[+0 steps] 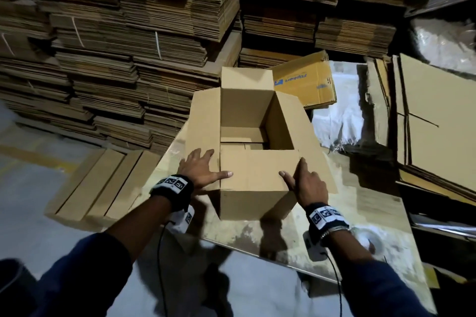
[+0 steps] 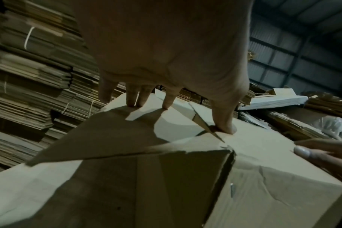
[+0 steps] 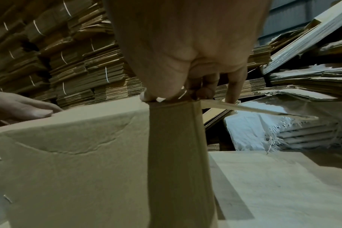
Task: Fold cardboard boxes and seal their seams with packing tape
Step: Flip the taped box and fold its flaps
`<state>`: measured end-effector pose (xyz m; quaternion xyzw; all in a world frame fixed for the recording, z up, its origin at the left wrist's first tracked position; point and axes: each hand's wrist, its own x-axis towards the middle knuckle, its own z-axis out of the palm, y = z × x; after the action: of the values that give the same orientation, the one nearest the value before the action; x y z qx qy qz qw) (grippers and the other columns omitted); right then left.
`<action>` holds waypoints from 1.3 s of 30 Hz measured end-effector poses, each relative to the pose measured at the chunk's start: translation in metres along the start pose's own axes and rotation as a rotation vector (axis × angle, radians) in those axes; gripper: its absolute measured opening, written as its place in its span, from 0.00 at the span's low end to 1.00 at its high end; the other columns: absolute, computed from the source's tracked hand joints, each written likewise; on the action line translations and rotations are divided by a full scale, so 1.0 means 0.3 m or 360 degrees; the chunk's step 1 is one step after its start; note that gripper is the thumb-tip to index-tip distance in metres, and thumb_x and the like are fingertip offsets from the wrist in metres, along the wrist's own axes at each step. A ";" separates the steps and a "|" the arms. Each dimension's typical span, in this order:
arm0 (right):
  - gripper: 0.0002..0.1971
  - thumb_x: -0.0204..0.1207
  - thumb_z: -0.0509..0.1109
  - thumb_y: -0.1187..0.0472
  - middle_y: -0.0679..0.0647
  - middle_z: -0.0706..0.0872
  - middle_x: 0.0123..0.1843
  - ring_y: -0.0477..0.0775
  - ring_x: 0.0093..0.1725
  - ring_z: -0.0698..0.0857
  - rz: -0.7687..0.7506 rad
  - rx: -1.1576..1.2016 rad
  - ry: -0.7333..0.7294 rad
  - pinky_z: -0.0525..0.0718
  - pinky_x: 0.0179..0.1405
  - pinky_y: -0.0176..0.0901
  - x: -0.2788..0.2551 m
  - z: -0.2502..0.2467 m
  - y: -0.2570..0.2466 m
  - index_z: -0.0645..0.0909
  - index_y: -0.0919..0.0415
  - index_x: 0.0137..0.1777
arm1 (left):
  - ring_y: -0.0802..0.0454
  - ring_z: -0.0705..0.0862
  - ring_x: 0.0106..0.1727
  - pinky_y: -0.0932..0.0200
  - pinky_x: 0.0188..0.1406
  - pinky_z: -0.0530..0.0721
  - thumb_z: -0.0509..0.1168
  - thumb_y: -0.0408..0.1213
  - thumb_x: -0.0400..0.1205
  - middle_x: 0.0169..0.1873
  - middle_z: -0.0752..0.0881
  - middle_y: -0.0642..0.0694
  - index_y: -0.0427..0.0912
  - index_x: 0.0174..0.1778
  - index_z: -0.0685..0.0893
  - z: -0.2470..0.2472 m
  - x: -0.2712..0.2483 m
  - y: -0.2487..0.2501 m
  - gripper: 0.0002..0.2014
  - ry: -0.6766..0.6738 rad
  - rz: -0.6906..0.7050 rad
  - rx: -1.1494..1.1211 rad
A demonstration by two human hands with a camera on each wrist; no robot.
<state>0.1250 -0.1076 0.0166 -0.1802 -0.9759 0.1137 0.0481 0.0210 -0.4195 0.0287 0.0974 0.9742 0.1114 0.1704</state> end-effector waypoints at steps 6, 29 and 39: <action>0.38 0.79 0.60 0.24 0.63 0.89 0.49 0.68 0.53 0.88 0.0092 -0.0181 -0.0185 0.75 0.36 0.52 0.035 0.004 -0.054 0.75 0.59 0.68 | 0.37 0.79 0.72 0.37 0.70 0.80 0.73 0.83 0.60 0.73 0.77 0.41 0.51 0.75 0.71 -0.043 0.076 0.020 0.54 0.0024 -0.0029 0.0060; 0.26 0.82 0.74 0.41 0.63 0.90 0.61 0.67 0.62 0.87 -0.0157 -0.0136 -0.0516 0.87 0.59 0.56 1.016 -0.073 -0.380 0.85 0.62 0.68 | 0.41 0.60 0.90 0.44 0.87 0.65 0.78 0.70 0.70 0.91 0.58 0.42 0.44 0.92 0.59 -0.350 0.851 -0.043 0.60 -0.0163 0.0395 -0.0007; 0.41 0.82 0.76 0.48 0.67 0.74 0.83 0.68 0.77 0.78 0.0218 0.0509 -0.0513 0.78 0.76 0.57 1.435 0.082 -0.396 0.60 0.62 0.87 | 0.41 0.77 0.77 0.39 0.72 0.79 0.74 0.78 0.64 0.80 0.74 0.45 0.44 0.81 0.70 -0.310 0.969 -0.063 0.57 -0.0137 0.0577 0.0246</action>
<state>-0.3195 -0.0645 0.0438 -0.2155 -0.9260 0.2973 -0.0881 -0.2831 -0.3885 0.0189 0.2887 0.9382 0.0609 0.1809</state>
